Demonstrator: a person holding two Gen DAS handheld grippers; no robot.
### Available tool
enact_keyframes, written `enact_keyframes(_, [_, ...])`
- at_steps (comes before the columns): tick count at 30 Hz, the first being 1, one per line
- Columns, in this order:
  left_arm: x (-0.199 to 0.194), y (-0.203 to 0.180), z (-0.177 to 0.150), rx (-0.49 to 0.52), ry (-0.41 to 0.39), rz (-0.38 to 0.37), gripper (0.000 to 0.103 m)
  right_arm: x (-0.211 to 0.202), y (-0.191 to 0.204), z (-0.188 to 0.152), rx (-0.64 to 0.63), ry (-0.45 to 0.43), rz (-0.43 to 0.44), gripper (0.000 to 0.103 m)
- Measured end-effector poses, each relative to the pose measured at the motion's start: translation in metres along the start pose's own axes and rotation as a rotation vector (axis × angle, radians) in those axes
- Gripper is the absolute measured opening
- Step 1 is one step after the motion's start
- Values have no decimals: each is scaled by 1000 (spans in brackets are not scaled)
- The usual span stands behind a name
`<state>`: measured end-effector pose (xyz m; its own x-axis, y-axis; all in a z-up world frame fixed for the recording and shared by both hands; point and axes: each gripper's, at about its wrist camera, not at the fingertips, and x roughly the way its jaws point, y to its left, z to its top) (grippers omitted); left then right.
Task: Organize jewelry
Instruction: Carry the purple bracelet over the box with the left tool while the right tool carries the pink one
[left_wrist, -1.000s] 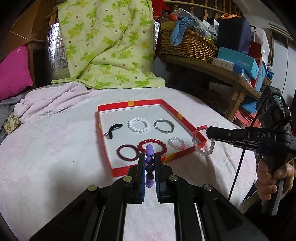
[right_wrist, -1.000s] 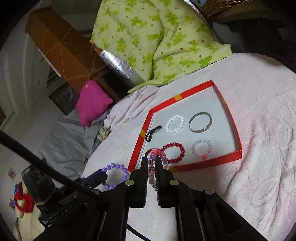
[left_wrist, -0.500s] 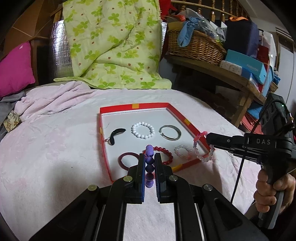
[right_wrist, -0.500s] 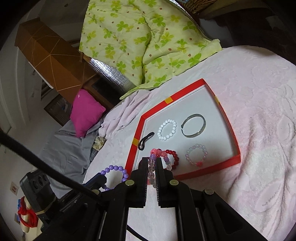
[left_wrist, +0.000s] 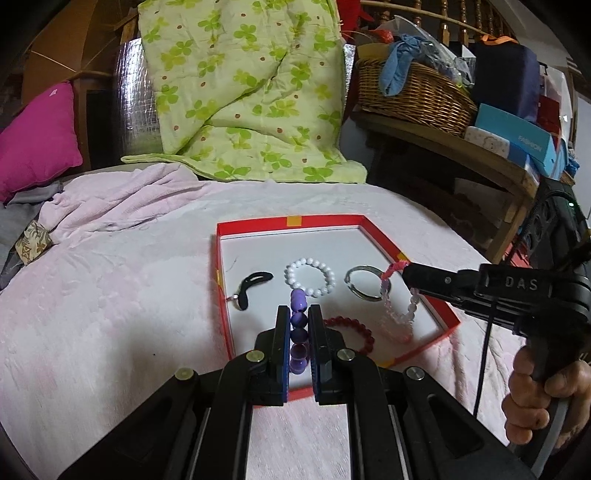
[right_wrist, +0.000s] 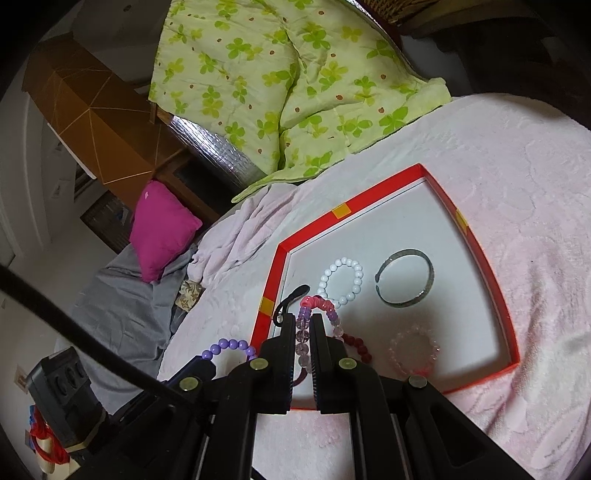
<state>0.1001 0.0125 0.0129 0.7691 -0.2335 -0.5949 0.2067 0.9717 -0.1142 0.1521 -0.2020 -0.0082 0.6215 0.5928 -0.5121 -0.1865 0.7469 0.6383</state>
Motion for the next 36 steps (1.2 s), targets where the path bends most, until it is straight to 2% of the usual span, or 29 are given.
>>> enact_keyframes(16, [28,7,12,-4,28,92,10,33,5,14,11,33,0,9])
enact_keyframes(30, [56,15,16,-8,77,130,10,57,-4,23,52,65,-1,9])
enact_keyframes(36, [65,18,18,-10,92,136,10,58,-12,30,75,51,-3,9])
